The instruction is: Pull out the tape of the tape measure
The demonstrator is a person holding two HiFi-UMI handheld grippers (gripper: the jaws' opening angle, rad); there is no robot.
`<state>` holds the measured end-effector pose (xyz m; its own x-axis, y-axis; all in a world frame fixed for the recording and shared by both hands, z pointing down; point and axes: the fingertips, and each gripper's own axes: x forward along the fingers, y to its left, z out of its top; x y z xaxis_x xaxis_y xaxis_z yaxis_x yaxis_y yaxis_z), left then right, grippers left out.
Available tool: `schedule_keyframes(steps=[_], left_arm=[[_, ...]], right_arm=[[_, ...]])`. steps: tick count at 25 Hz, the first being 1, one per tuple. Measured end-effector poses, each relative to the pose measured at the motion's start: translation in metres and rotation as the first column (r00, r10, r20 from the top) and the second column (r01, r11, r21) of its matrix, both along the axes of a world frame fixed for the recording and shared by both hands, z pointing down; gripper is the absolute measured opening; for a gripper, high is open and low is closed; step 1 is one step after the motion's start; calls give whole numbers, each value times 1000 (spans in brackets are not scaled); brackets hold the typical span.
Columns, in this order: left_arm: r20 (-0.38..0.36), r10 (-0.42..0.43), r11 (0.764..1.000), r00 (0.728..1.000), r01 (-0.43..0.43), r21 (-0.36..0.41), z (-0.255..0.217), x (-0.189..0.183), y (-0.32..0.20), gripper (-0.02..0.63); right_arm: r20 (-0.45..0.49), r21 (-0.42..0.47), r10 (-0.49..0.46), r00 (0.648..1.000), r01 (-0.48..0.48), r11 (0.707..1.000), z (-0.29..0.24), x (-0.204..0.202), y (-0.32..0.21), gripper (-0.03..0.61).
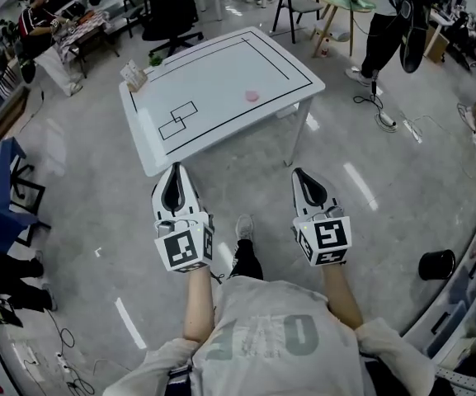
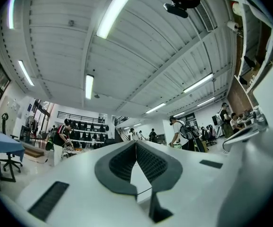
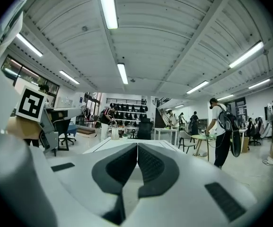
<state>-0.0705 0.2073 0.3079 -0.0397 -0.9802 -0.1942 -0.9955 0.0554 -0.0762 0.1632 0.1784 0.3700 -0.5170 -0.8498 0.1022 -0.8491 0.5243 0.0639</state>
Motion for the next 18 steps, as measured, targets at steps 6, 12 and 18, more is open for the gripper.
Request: schedule_keyframes(steps=[6, 12, 18], left_arm=[[9, 12, 1000, 1000, -12, -23, -3, -33, -114, 28], [-17, -12, 995, 1000, 11, -96, 17, -85, -209, 28], [-13, -41, 991, 999, 39, -130, 34, -122, -267, 28]], right_arm=[[-7, -23, 46, 999, -46, 999, -9, -29, -115, 29], [-10, -34, 59, 998, -59, 998, -9, -78, -230, 29], [-23, -42, 56, 998, -57, 997, -2, -109, -296, 29]])
